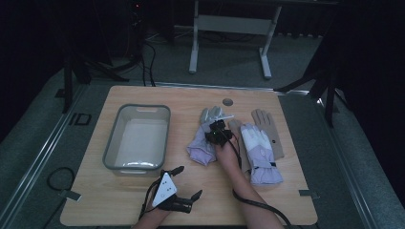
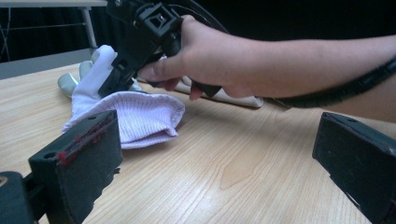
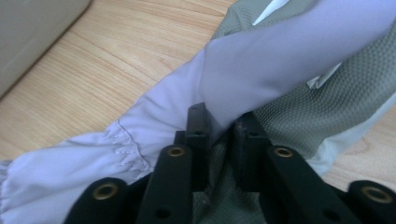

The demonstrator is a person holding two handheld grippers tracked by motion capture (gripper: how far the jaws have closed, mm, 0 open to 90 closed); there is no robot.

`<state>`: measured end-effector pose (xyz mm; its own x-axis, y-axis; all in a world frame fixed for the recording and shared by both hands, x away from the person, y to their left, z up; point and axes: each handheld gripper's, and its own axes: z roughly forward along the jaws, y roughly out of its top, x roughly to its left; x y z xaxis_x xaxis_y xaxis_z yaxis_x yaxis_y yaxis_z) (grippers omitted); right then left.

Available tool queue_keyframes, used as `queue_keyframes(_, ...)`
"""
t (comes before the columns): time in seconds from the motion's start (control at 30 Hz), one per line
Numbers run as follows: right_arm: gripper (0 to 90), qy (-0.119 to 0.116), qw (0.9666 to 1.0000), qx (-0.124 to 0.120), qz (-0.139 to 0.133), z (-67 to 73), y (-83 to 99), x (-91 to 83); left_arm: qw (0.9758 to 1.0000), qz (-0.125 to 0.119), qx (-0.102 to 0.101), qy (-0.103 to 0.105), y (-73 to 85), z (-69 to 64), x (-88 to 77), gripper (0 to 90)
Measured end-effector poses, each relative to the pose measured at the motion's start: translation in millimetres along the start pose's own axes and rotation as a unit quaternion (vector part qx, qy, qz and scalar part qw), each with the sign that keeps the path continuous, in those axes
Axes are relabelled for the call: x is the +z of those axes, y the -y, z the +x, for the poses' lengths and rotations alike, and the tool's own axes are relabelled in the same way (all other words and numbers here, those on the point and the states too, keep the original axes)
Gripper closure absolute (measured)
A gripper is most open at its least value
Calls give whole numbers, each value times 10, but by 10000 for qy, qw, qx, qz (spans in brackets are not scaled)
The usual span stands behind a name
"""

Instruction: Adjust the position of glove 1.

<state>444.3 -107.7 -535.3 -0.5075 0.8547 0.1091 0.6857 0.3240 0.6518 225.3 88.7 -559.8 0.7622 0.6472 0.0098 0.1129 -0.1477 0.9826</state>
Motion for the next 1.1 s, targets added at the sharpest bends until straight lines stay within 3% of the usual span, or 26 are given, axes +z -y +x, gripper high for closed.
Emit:
queue_keyframes(0.13, 838, -15, 9997, -228, 43, -7, -71, -107, 10000, 1, -26, 16, 0, 6, -1, 15)
queue_keyframes(0.27, 840, 10, 9978, -659, -103, 5, -120, -336, 10000, 7, -25, 29, 0, 10, -1, 15)
queue_keyframes(0.4, 840, -136, 9938, -1067, -287, -31, -155, -664, 10000, -4, -14, 17, 0, 8, -3, 15)
queue_keyframes(0.43, 840, -136, 9938, -1067, -287, -31, -155, -664, 10000, -4, -14, 17, 0, 8, -3, 15)
queue_keyframes(0.5, 840, -258, 9899, -1336, -397, -57, -119, -907, 10000, 3, -4, 19, -1, 7, -2, 15)
queue_keyframes(0.67, 839, -197, 9895, -1313, -576, -64, -3, -1219, 10000, 10, -3, 20, -2, 1, 2, 15)
queue_keyframes(0.73, 839, -140, 9877, -1415, -656, -28, 53, -1295, 10000, 10, 2, 13, -2, -1, 3, 15)
queue_keyframes(0.83, 839, -72, 9864, -1524, -616, 14, 104, -1306, 10000, 10, 2, 18, -2, -1, 3, 15)
queue_keyframes(0.9, 838, -114, 9834, -1746, -478, 40, 182, -1206, 10000, 2, 10, 18, -1, -2, 3, 15)
queue_keyframes(0.97, 838, -246, 9846, -1689, -370, 14, 238, -1105, 10000, 3, 16, 25, -1, 0, 2, 15)
queue_keyframes(1.03, 837, -224, 9854, -1663, -294, 3, 265, -1044, 10000, -6, 6, 28, -1, -1, 3, 15)
queue_keyframes(1.1, 836, -163, 9864, -1630, -120, -31, 334, -848, 10000, -2, 0, 39, -1, 1, 4, 15)
